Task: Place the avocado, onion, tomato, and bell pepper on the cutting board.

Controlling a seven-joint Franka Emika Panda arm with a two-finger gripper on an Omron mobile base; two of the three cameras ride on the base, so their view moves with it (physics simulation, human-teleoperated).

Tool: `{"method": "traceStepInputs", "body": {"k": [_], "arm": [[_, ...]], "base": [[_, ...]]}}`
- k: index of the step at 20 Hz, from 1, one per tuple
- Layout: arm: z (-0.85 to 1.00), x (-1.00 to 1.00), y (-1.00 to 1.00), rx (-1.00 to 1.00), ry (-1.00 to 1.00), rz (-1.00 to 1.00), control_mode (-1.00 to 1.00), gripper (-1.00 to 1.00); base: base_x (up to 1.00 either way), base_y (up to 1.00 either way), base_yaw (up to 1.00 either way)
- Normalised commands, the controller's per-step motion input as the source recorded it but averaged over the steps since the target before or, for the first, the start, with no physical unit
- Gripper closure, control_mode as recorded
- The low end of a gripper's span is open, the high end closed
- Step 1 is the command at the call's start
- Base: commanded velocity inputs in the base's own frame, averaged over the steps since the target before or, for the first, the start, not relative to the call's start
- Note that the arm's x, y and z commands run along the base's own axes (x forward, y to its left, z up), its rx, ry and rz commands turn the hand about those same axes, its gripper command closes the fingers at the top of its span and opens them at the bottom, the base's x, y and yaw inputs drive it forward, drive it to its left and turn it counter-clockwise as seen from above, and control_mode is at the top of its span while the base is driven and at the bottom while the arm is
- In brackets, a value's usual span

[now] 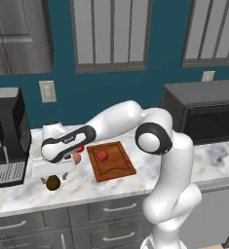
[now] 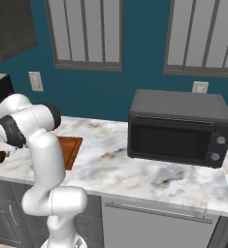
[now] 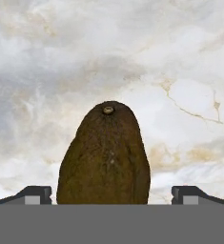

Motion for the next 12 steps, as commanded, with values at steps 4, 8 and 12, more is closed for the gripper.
{"method": "traceStepInputs", "body": {"k": [4,8,12], "arm": [[-0.22,0.0,0.12,-0.04,0.04,-0.04,-1.0,1.0],[-0.23,0.0,0.2,-0.05,0.04,-0.04,-1.0,1.0],[0.03,-0.03,0.01,-0.01,0.0,-0.07,-1.0,1.0]], "base": [[0.0,0.0,0.0],[0.0,0.0,0.0],[0.0,0.0,0.0]]}}
